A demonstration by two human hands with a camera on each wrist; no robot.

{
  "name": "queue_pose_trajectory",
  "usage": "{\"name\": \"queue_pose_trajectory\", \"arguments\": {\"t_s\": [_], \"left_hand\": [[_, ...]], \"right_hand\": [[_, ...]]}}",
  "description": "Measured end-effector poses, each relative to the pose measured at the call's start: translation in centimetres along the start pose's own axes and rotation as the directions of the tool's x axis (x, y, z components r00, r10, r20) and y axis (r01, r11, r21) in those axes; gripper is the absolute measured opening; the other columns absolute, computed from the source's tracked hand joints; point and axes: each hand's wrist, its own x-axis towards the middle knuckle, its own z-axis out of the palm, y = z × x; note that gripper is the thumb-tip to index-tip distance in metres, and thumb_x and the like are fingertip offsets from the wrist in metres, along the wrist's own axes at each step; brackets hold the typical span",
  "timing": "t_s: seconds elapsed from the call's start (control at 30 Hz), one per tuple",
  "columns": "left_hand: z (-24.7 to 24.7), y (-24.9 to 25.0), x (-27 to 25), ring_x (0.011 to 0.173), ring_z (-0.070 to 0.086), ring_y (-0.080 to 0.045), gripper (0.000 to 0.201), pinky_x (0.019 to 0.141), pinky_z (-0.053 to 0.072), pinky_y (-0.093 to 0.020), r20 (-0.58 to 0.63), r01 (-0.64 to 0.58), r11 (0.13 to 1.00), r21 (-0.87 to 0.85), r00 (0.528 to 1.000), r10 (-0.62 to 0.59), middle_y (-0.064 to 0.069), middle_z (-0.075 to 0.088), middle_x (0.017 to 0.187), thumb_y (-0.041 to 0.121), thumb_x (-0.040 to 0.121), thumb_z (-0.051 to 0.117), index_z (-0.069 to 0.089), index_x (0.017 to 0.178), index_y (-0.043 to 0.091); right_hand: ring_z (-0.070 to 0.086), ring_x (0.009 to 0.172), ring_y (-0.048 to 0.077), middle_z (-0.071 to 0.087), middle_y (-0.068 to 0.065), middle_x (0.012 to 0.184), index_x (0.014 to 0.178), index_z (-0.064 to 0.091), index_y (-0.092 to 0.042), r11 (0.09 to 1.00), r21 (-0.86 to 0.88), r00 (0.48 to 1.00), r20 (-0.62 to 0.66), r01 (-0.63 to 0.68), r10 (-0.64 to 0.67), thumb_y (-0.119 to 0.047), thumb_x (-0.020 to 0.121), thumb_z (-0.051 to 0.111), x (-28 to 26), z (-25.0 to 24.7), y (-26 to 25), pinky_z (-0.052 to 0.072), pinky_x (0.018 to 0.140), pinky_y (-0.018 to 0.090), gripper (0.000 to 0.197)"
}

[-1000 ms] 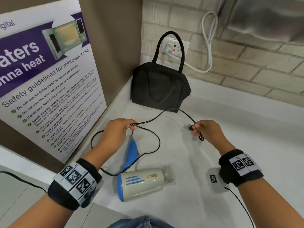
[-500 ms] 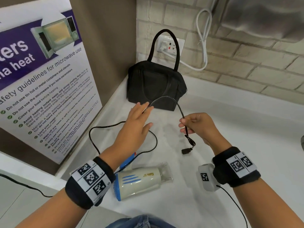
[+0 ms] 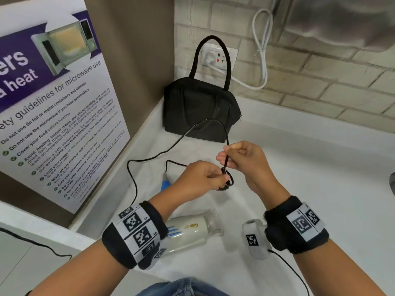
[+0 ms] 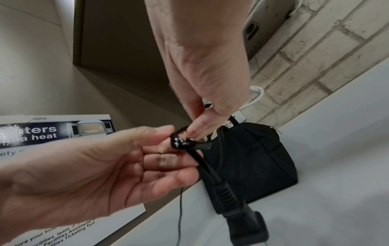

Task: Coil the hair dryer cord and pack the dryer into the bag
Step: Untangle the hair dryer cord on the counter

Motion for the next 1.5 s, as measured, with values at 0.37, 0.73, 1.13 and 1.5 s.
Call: {"name": "queue_pose_trajectory", "arguments": {"t_s": [0.37,0.73,1.13,1.5], "left_hand": [[-2.5,1.6,-0.1,0.077,0.073,-0.019,0.02,0.071,0.057,-0.018,-0.152,-0.001,0.898,-0.44,0.986,-0.073,-0.013,0.072,0.095,0.007,0.094,0.049,0.062,0.108,0.0],[-2.6,1.3,-0.4,0.076,0.066,-0.005,0.025,0.08,0.051,-0.014,-0.288,-0.056,0.946,-0.32,0.957,-0.041,-0.001,0.068,0.082,0.013,0.087,0.063,0.066,0.111,0.02],[-1.6,0.6,-0.7,0.075,0.066,-0.005,0.028,0.096,0.051,-0.034,-0.208,0.004,0.963,-0.268,0.976,-0.062,0.002,0.069,0.077,0.011,0.091,0.055,0.065,0.116,0.017],[-1.2,0.1,-0.9,0.074,0.066,-0.006,0.026,0.082,0.053,-0.018,-0.191,0.024,0.994,-0.109,0.981,-0.045,-0.004,0.073,0.091,0.012,0.094,0.051,0.067,0.114,0.016]], "right_hand": [[0.063,0.1,0.008,0.064,-0.004,0.115,0.108,0.062,-0.024,0.909,-0.416,0.898,0.404,0.01,0.174,-0.031,0.091,0.058,-2.4,-1.9,3.1,0.052,0.088,0.026,0.019],[0.065,0.073,0.013,0.072,0.006,0.097,0.112,0.049,-0.011,0.937,-0.348,0.949,0.295,-0.005,0.115,-0.022,0.098,0.043,-3.0,-0.3,3.4,0.051,0.068,0.021,0.018],[0.063,0.069,0.01,0.068,0.013,0.09,0.099,0.069,-0.009,0.975,-0.211,0.984,0.175,0.064,-0.027,-0.005,0.091,0.055,-1.9,0.3,3.4,0.052,0.066,0.016,0.017],[0.068,0.098,0.025,0.071,0.014,0.108,0.116,0.065,-0.009,1.0,-0.002,0.964,0.265,0.031,-0.029,0.0,0.092,0.051,-2.6,1.4,2.3,0.053,0.092,0.032,0.029]]}}
